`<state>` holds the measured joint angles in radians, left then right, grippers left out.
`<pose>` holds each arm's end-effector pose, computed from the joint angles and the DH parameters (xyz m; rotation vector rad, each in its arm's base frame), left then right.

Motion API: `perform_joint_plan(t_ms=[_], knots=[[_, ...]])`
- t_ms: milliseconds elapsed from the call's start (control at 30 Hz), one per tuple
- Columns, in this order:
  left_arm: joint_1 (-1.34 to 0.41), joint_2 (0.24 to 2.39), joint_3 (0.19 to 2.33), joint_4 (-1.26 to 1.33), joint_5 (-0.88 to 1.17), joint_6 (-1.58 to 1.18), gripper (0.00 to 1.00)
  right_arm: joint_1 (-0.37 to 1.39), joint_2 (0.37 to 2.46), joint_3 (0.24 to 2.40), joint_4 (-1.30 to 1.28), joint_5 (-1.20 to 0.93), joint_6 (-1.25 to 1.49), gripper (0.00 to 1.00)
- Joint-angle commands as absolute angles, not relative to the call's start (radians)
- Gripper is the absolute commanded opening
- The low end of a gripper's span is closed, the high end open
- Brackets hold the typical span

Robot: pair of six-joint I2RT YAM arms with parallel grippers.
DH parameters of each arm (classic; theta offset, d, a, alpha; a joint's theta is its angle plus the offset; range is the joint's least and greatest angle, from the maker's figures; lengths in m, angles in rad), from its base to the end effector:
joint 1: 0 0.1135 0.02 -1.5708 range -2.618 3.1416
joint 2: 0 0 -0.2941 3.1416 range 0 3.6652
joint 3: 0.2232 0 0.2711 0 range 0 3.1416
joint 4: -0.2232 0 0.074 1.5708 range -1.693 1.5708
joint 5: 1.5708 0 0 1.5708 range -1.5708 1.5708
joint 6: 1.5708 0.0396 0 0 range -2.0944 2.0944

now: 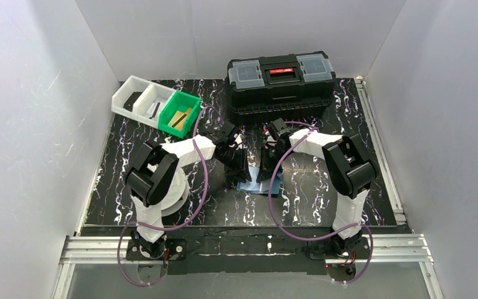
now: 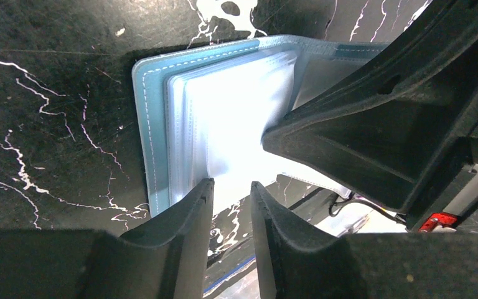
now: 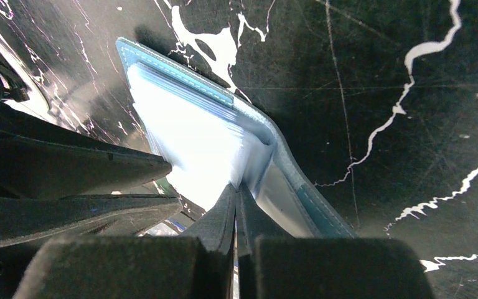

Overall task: Take the credit cards out of the card holder
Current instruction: Remove the credit card from the card holder.

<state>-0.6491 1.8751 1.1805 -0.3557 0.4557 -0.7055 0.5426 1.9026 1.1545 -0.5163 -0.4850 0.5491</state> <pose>0.3114 -0.2582 0.1759 0.0956 2.8558 -0.9913 0.3187 0.2137 0.1517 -0.1051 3.0078 0.8769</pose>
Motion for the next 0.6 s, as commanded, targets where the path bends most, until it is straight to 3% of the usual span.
perform_joint_plan(t_ms=[0,567], knots=[[-0.655,1.862,1.187,-0.450,0.351,-0.645,0.29,0.549,1.922,1.127,-0.506,-0.443,0.541,0.01],[-0.657,1.881,1.177,-0.452,0.346,-0.628,0.31,0.526,1.899,1.097,-0.508,-0.421,0.553,0.01]])
